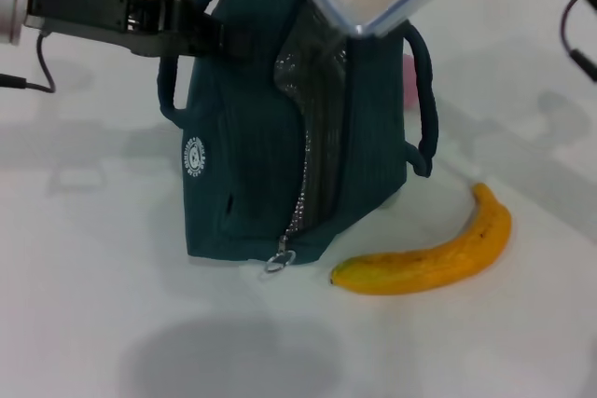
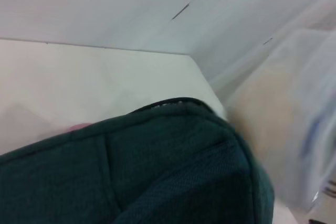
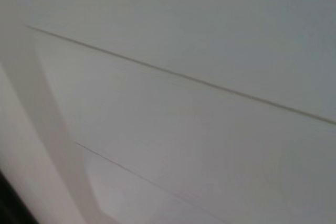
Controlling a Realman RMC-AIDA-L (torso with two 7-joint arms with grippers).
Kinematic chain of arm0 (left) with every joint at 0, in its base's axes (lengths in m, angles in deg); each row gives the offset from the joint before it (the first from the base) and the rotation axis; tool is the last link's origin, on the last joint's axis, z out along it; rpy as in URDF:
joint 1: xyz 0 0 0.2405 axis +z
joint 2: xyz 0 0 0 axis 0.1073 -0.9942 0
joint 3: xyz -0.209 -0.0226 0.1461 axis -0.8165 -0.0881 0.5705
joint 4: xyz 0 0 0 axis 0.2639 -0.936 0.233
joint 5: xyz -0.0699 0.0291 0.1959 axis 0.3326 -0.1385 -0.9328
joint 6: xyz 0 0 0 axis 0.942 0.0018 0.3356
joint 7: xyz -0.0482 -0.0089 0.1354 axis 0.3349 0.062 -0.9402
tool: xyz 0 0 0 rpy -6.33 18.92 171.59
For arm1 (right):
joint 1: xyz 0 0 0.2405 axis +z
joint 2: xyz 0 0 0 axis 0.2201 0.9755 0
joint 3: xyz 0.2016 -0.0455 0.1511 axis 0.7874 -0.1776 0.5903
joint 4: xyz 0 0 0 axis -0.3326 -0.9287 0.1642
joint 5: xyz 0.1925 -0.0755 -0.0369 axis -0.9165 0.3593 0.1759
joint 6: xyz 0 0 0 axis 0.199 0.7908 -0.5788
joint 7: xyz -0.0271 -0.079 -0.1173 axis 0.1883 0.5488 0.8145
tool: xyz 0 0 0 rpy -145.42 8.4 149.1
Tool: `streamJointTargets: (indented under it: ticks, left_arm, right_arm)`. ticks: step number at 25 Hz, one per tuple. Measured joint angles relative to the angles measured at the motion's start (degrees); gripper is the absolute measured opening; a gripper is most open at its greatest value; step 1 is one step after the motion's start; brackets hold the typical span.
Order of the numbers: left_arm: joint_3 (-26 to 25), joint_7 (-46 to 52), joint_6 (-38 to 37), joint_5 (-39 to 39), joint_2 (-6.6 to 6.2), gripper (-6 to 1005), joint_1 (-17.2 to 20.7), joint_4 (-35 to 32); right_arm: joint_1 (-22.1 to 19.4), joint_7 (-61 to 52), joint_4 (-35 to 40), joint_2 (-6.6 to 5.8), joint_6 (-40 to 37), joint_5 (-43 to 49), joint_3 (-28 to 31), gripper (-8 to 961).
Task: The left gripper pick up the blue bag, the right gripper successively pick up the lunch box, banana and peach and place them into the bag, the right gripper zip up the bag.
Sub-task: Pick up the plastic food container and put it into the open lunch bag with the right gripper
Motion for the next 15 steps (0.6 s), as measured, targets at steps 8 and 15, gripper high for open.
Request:
streamJointTargets:
  ticks: [8,15]
  left_arm:
    - [-0.3,-0.1,0.0,2.1,-0.22,33,0.7,0.4]
    - [0.0,-0.8,-0.1,2.6,0.0,33,0.2,2.8]
  right_arm:
    - [-2.1,2.2,0.1,0.0,7.2,0.4,-7.2,93]
    - [-0.8,3.3,2.5,0.0,10.1,0.4,-13.6,92]
